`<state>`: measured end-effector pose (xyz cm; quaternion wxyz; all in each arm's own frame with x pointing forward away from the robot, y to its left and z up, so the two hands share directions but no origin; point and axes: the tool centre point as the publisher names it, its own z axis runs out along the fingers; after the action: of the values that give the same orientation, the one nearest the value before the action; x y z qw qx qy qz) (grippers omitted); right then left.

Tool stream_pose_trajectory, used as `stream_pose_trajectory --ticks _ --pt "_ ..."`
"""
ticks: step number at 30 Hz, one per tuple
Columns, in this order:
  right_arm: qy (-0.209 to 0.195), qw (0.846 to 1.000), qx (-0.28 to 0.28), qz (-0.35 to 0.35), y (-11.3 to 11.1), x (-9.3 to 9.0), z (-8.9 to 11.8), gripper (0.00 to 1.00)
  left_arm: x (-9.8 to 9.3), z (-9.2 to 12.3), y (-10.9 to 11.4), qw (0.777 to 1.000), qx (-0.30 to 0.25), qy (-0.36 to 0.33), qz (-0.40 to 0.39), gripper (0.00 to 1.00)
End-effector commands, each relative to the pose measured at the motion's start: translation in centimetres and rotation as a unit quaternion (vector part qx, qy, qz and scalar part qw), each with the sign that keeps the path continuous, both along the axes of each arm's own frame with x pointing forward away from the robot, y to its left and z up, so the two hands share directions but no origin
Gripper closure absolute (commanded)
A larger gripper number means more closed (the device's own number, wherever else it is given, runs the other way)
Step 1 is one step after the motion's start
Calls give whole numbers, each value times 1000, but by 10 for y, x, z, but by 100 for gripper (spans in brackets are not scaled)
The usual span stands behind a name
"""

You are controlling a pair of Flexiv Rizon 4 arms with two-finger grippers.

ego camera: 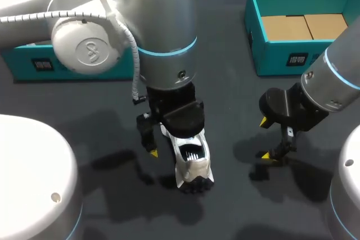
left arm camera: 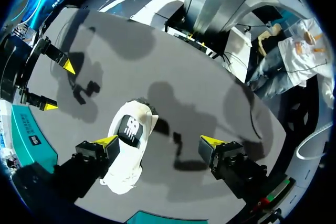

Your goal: Take the shoe out of the shoebox, open the shoe tongue, remove and reinsert the insole, then place the shoe into the shoebox

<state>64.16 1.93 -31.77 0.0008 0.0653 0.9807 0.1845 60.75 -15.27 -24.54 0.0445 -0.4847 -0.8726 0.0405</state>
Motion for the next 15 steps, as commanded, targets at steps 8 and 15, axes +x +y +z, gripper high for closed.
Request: stream_pose_trajectory --ticks 8,15 --pt "-2 1000 -1 -1 0 -2 0 0 -24 -7 -5 927 97 -94 350 0" --pt "-2 1000 -1 -1 0 -2 0 0 -24 -7 -5 927 97 -94 350 0"
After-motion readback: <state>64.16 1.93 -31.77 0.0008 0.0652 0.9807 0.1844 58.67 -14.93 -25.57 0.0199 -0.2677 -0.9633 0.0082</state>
